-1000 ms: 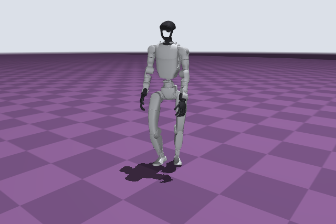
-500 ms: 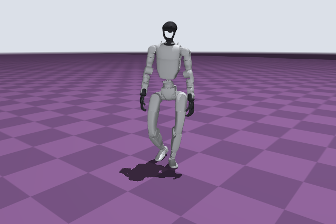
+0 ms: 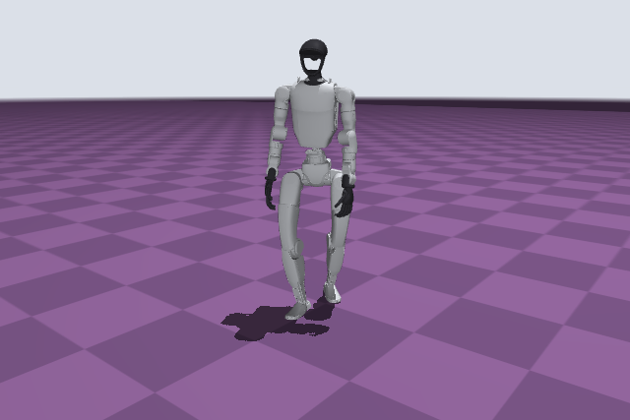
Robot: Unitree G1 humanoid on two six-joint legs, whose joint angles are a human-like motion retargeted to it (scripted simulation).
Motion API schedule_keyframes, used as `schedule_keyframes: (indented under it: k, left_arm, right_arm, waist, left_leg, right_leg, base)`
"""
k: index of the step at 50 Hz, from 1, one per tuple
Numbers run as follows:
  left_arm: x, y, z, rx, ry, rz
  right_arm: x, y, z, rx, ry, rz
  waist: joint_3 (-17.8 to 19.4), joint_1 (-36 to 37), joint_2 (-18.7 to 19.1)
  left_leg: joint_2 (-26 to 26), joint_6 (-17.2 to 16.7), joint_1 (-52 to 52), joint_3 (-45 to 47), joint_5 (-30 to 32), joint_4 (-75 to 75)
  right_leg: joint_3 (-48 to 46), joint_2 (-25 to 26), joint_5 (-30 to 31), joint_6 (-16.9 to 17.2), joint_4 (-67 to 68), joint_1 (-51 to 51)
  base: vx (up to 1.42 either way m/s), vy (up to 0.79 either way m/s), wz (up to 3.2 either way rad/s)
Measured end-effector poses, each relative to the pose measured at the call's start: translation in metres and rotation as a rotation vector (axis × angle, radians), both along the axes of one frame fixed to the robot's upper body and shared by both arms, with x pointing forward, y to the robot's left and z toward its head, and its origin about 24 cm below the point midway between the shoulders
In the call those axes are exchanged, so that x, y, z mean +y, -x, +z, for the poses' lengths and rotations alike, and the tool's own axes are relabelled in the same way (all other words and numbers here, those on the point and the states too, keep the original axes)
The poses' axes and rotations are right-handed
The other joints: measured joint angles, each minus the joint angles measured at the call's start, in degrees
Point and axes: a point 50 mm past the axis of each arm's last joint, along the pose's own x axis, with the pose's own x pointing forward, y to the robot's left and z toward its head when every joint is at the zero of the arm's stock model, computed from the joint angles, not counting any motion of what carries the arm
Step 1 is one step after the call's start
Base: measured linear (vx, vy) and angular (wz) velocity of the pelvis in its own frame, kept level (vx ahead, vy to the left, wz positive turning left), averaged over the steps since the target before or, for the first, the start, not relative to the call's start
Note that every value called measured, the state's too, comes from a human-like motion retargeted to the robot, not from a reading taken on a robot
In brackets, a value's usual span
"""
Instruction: Walk
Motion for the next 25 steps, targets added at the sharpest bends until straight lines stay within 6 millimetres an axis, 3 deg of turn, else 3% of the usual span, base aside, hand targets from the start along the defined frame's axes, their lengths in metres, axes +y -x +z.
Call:
schedule_keyframes:
  k: [4, 6, 8, 12, 15, 20, 25]
  left_arm:
    - [0.016, 0.006, 0.0, 0.013, -0.035, 0.061]
    - [0.024, 0.011, 0.0, 0.02, -0.05, 0.098]
    - [0.03, 0.019, -0.002, 0.045, -0.049, 0.134]
    - [0.031, 0.044, -0.009, 0.132, -0.005, 0.177]
    - [0.026, 0.056, -0.013, 0.169, 0.02, 0.186]
    - [0.013, 0.055, -0.014, 0.179, 0.08, 0.187]
    - [0.005, 0.053, -0.015, 0.188, 0.13, 0.173]
  right_arm:
    - [-0.001, -0.014, 0.005, -0.045, 0.016, 0.034]
    - [0.0, -0.02, 0.007, -0.062, 0.024, 0.053]
    - [0.003, -0.023, 0.008, -0.067, 0.015, 0.064]
    - [0.01, -0.019, 0.006, -0.044, -0.029, 0.089]
    - [0.014, -0.015, 0.004, -0.022, -0.048, 0.116]
    - [0.023, -0.009, 0.001, 0.025, -0.065, 0.162]
    - [0.03, -0.003, -0.002, 0.052, -0.098, 0.164]
  waist:
    - [1.37, 3.37, -0.61]
    - [1.7, 5.89, -0.65]
    - [1.47, 8.17, -1.08]
    - [0.01, 9.35, -2.42]
    - [-0.73, 8.23, -1.81]
    - [-0.4, 5.12, -0.9]
    - [-0.18, 3.55, 0.96]
  left_leg:
    - [7.44, 1.28, -8.63, 0.85, -2.83, 27.15]
    - [10.76, 2.37, -13.3, 1.14, -3.85, 32.53]
    - [10.71, 2.57, -15.92, 1.05, -3.01, 27.32]
    - [3.54, 0.01, -13.92, 0.88, 7.84, 2.99]
    - [0.79, -0.62, -11.84, -0.81, 11.45, -3.68]
    - [0.74, 2.02, -9.5, -3.14, 3.99, 3.16]
    - [3.25, 0.31, -8.18, -2.74, 6.31, 7.45]
  right_leg:
    - [0.2, 1.42, -5.36, -2.92, 3.83, 4.97]
    - [0.11, 2.49, -6.96, -3.41, 4.24, 7.6]
    - [0.51, 3.17, -5.7, -2.82, 2.16, 10.92]
    - [1.0, 0.95, -0.22, 0.13, 4.67, 13.77]
    - [1.89, 0.48, -3.23, -0.13, 8.02, 11.74]
    - [1.88, 0.39, -7.45, -2.22, 2.47, 8.2]
    - [2.02, 3.32, 1.89, -1.36, -4.04, 9.26]
  base:
    - [0.55, -0.15, -0.22]
    - [0.62, -0.11, -0.32]
    - [0.67, -0.06, -0.29]
    - [0.68, -0.02, -0.28]
    - [0.66, 0.01, -0.22]
    - [0.65, 0.01, 0.12]
    - [0.57, -0.01, 0.18]
